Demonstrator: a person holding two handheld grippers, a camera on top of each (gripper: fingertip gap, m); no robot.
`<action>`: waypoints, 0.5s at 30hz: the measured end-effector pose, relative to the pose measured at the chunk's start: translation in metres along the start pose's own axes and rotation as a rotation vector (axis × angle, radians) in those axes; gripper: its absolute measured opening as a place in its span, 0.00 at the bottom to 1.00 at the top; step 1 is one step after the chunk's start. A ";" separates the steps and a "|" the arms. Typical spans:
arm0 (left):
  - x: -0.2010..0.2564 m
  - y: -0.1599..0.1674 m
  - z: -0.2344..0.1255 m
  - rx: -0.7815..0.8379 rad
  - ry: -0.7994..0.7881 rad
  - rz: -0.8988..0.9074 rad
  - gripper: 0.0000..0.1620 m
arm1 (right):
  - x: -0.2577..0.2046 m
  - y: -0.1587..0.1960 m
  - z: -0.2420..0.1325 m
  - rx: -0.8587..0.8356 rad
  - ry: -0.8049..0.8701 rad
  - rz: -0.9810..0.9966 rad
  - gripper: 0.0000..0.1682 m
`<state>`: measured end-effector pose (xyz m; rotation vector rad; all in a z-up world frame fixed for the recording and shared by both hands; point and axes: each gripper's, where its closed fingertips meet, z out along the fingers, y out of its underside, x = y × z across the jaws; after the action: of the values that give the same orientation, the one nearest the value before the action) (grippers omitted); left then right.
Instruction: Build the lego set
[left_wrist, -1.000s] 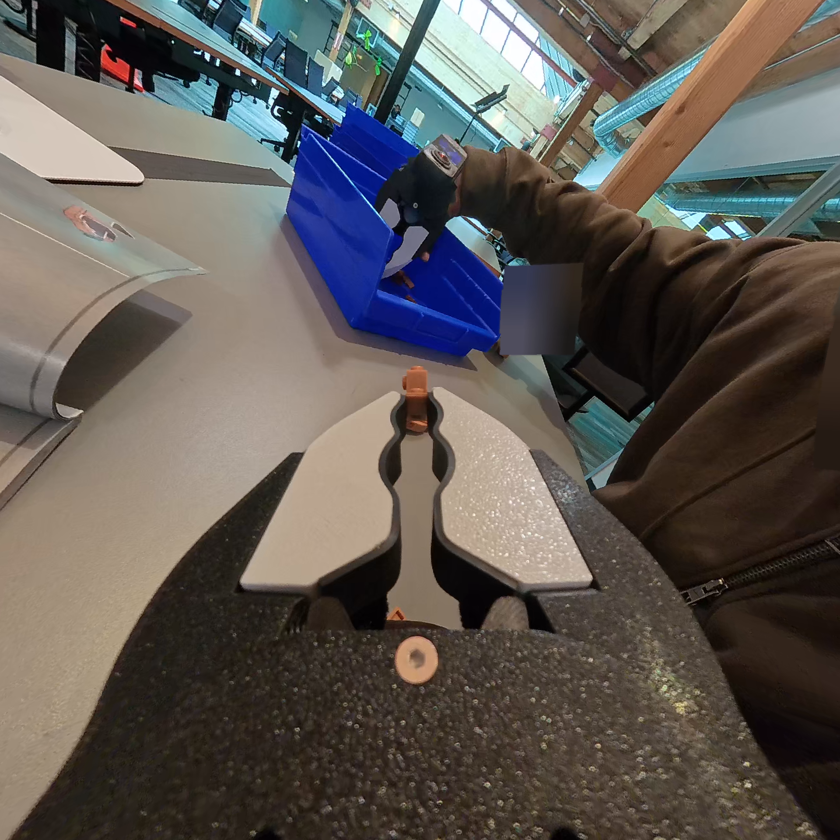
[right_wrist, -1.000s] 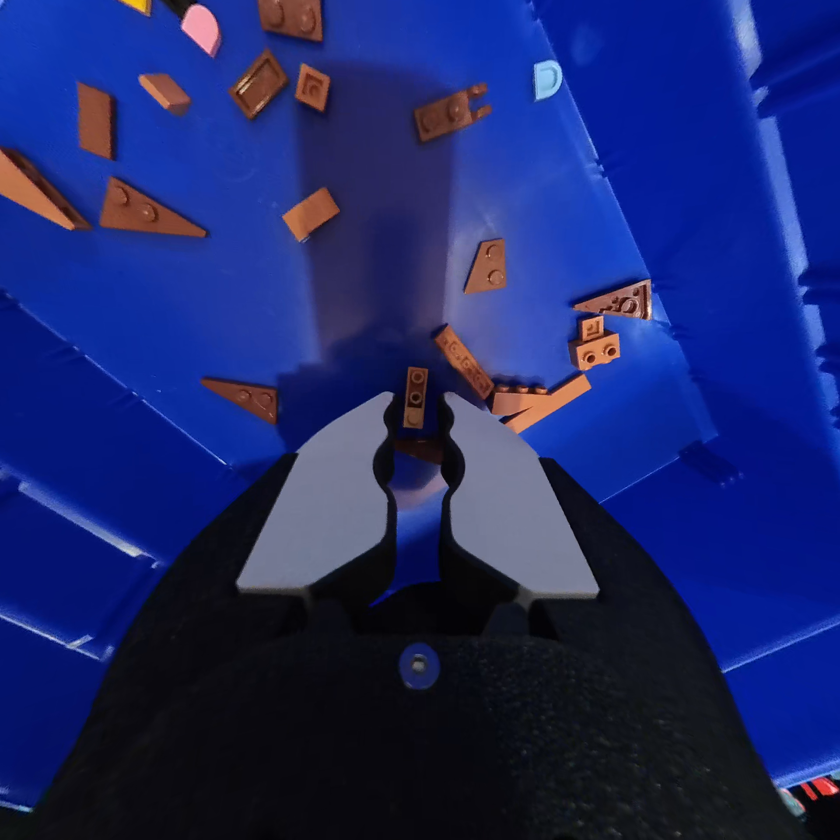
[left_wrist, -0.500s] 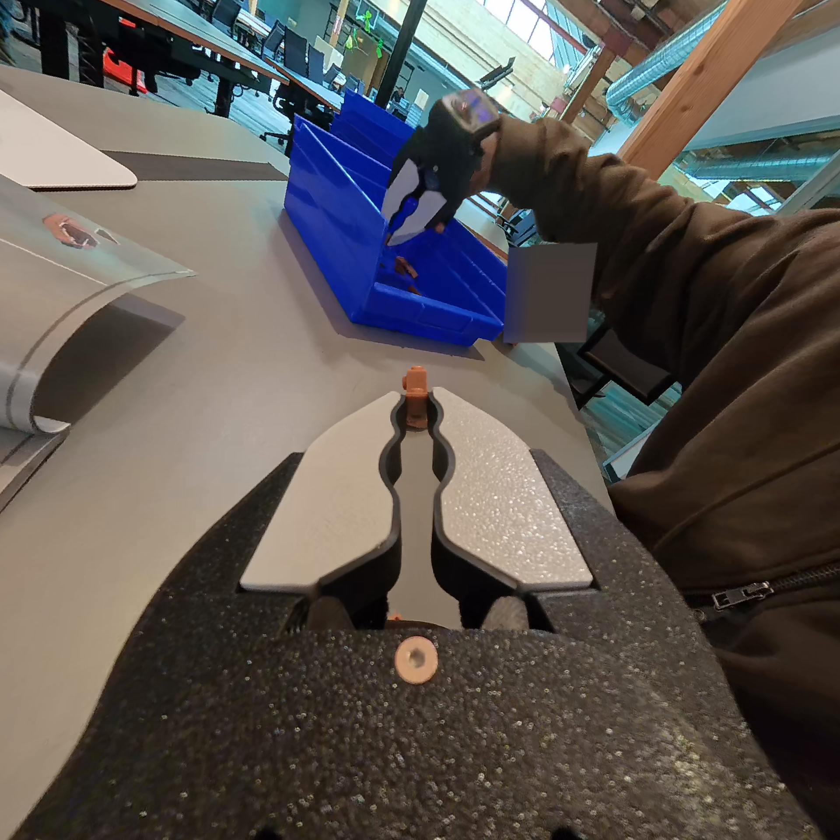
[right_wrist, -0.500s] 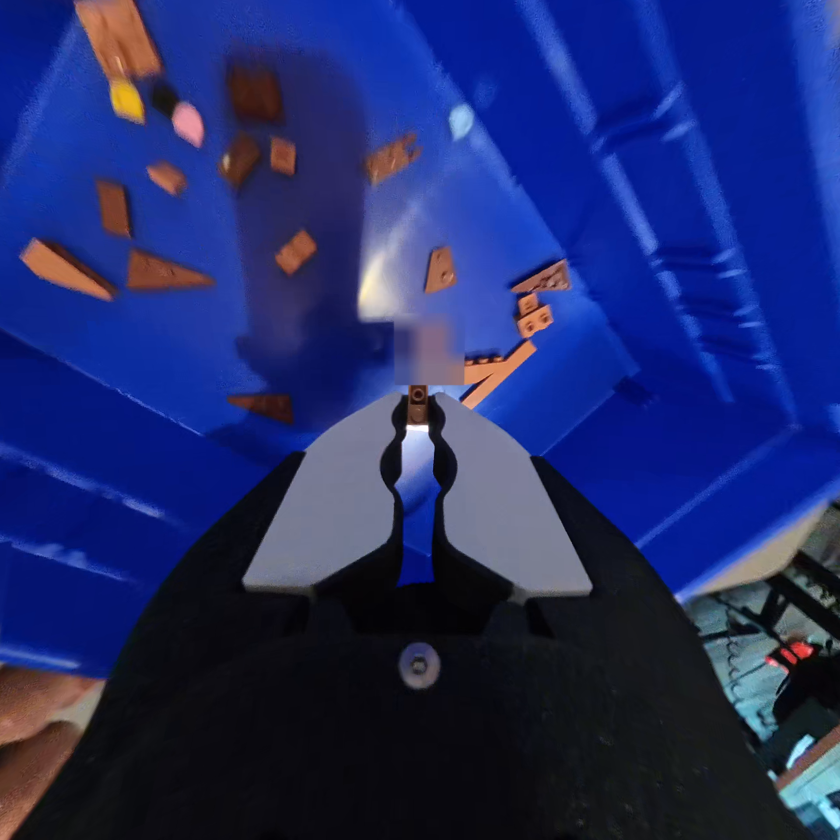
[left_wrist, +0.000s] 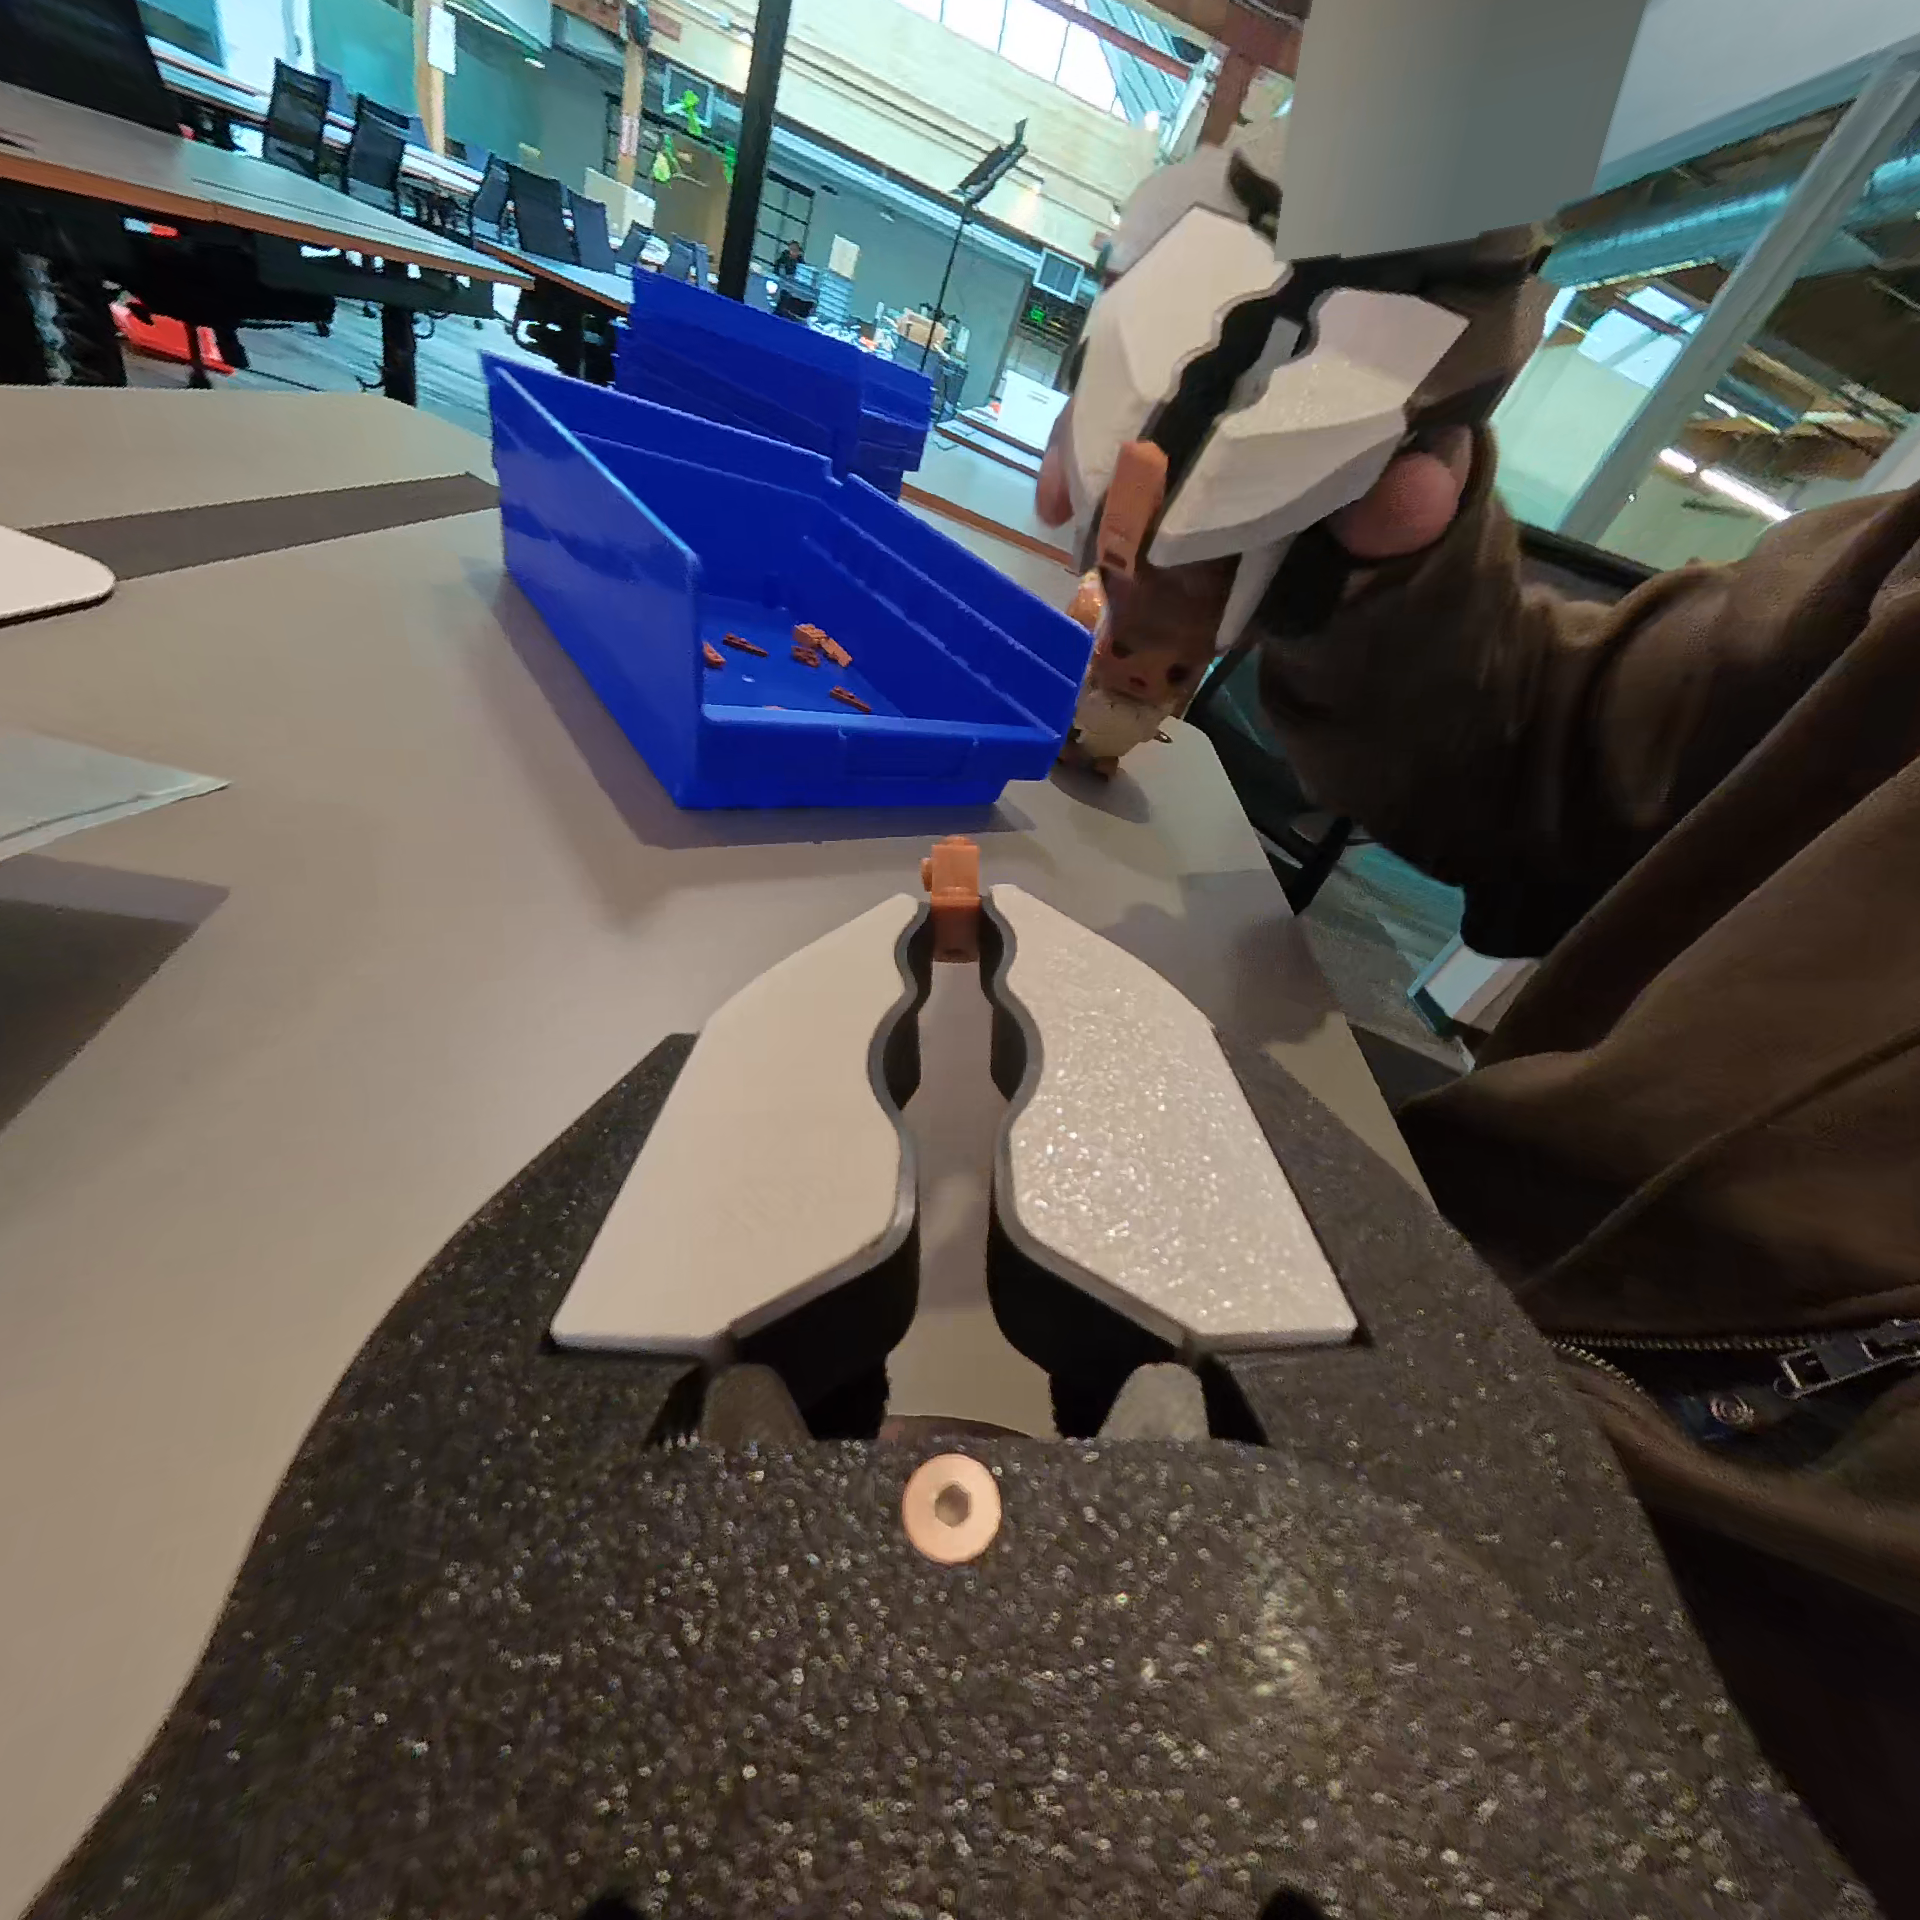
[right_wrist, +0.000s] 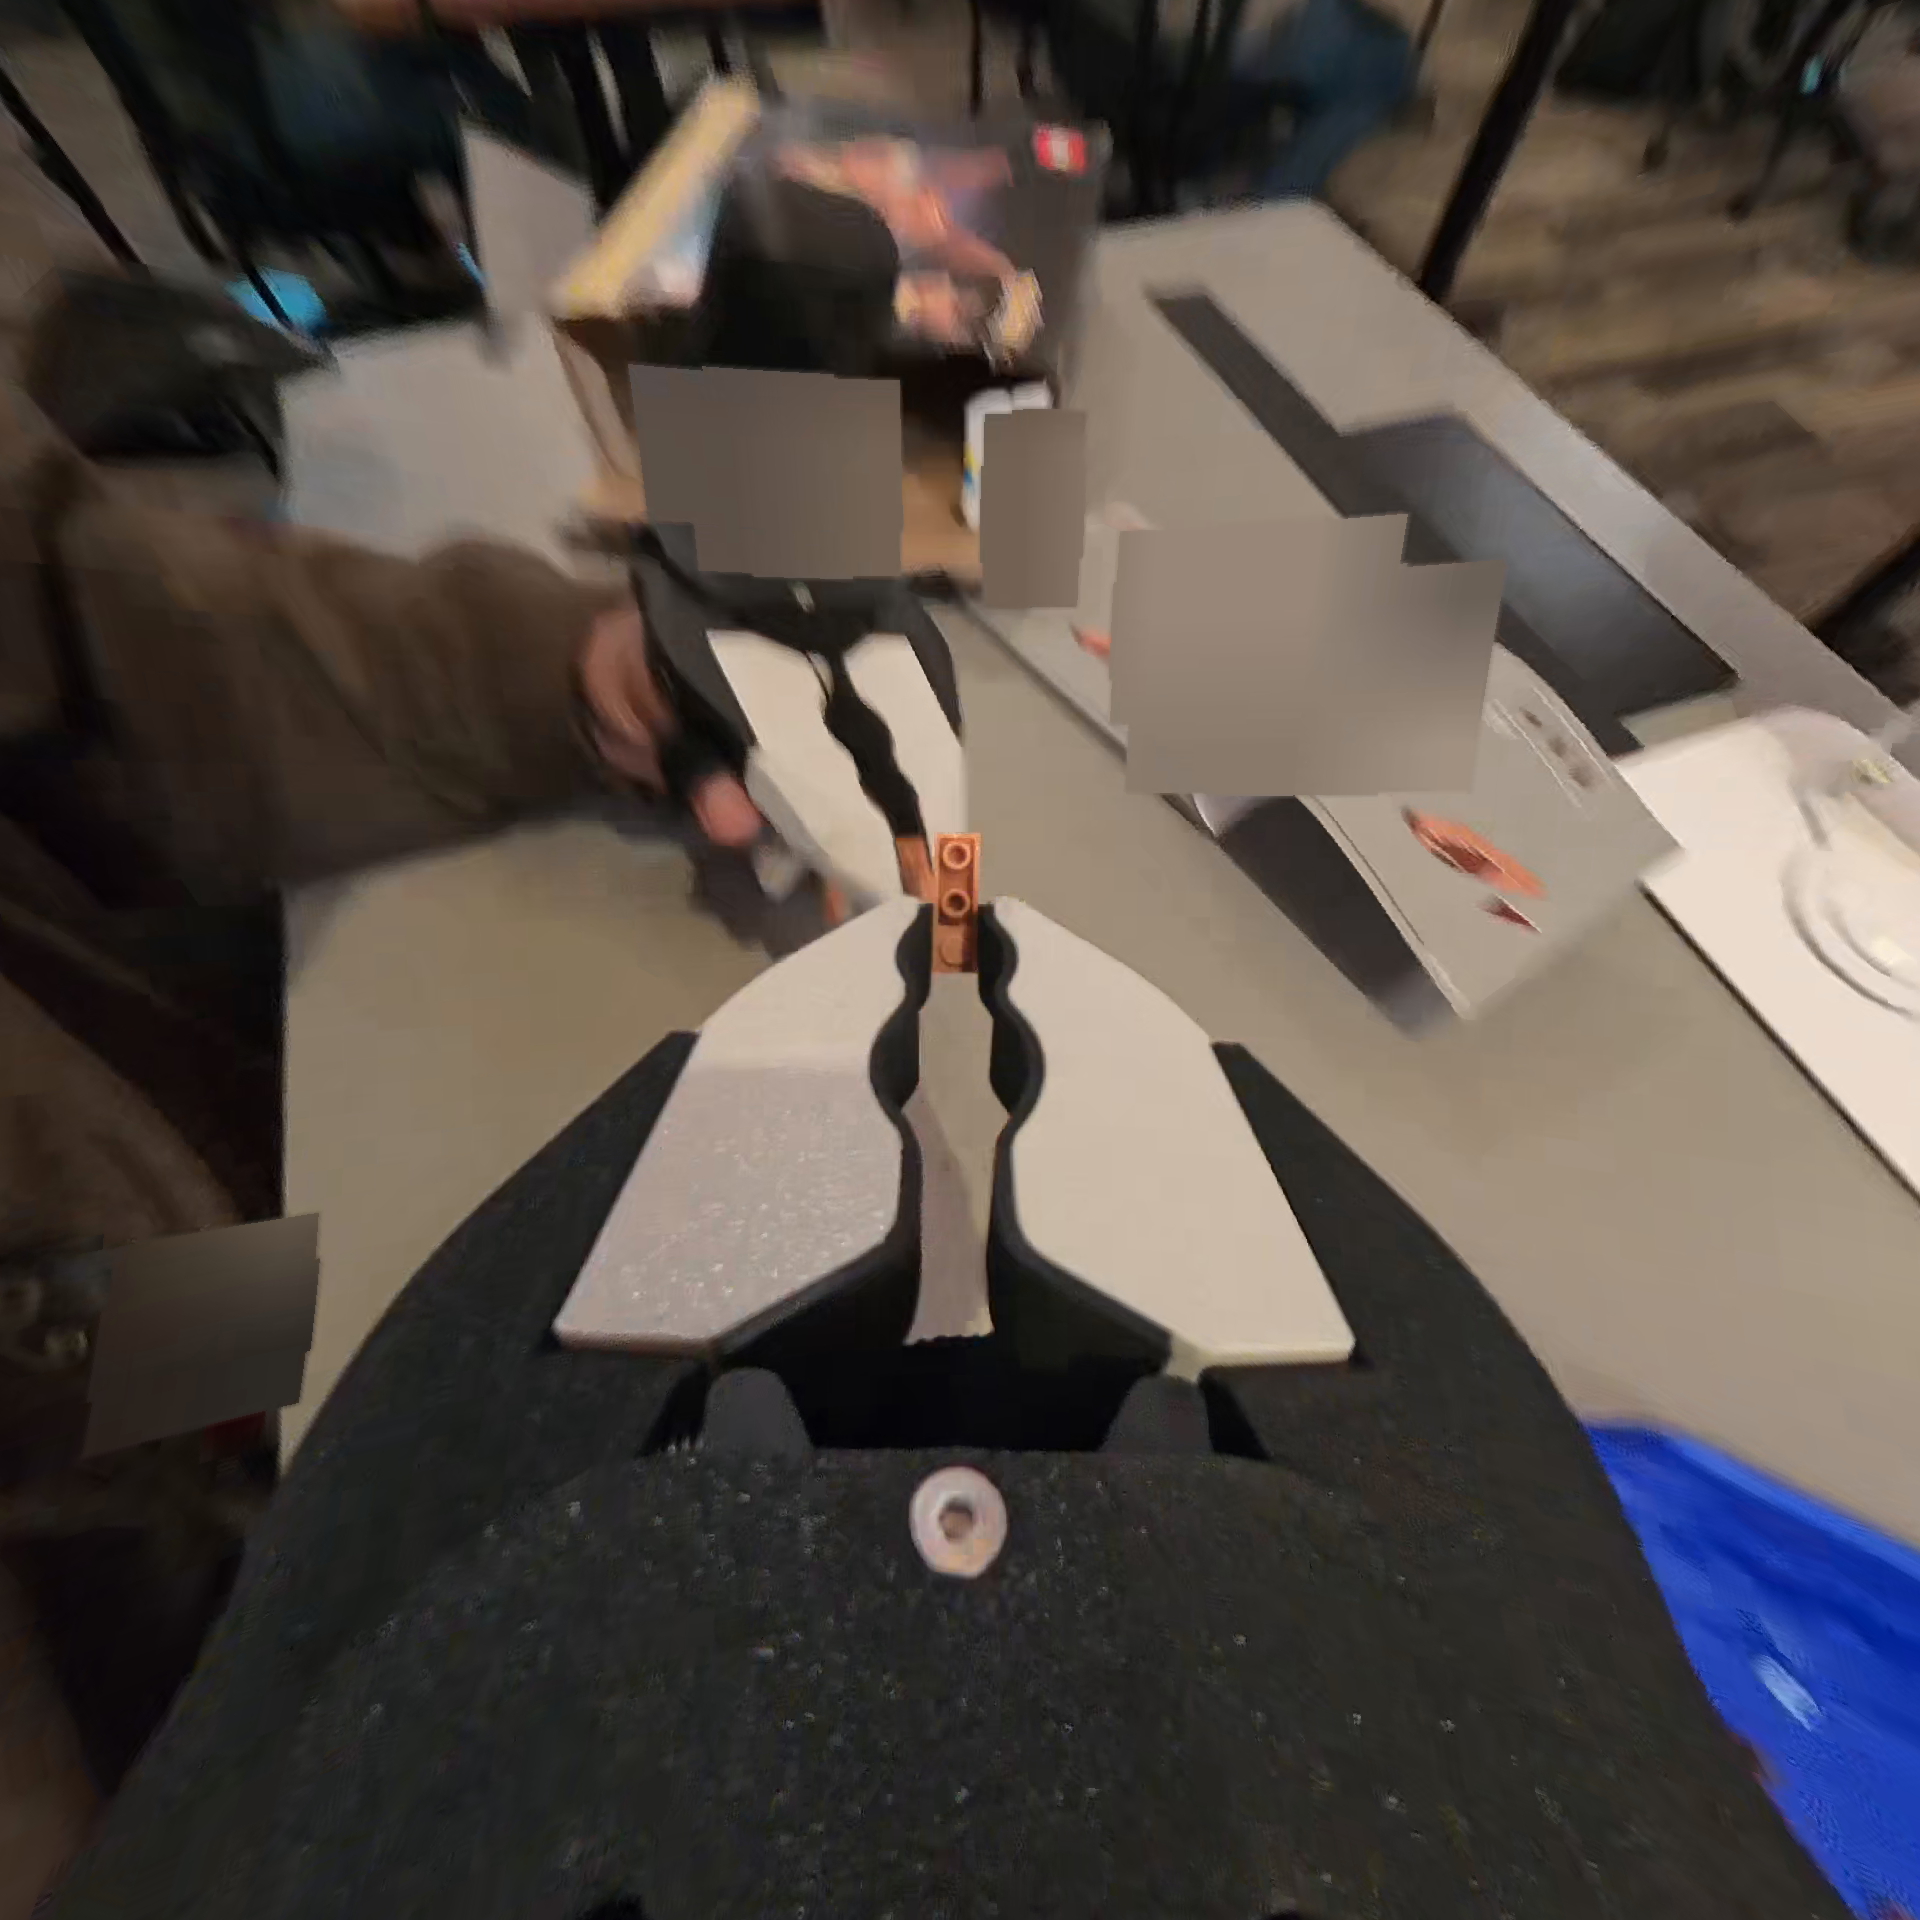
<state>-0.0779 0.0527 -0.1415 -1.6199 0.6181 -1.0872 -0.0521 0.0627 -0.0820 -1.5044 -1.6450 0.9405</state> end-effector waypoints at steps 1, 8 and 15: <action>0.003 0.001 0.002 -0.007 0.009 0.016 0.05 | -0.007 -0.005 0.011 0.057 -0.034 0.019 0.04; 0.010 0.004 0.004 -0.016 0.044 0.036 0.05 | -0.014 0.003 0.059 0.250 -0.236 0.229 0.05; 0.008 0.003 0.003 -0.025 0.021 0.053 0.05 | -0.015 0.013 0.058 0.278 -0.328 0.257 0.05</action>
<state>-0.0716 0.0465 -0.1412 -1.6063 0.6877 -1.0626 -0.0954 0.0451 -0.1215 -1.4447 -1.4780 1.5585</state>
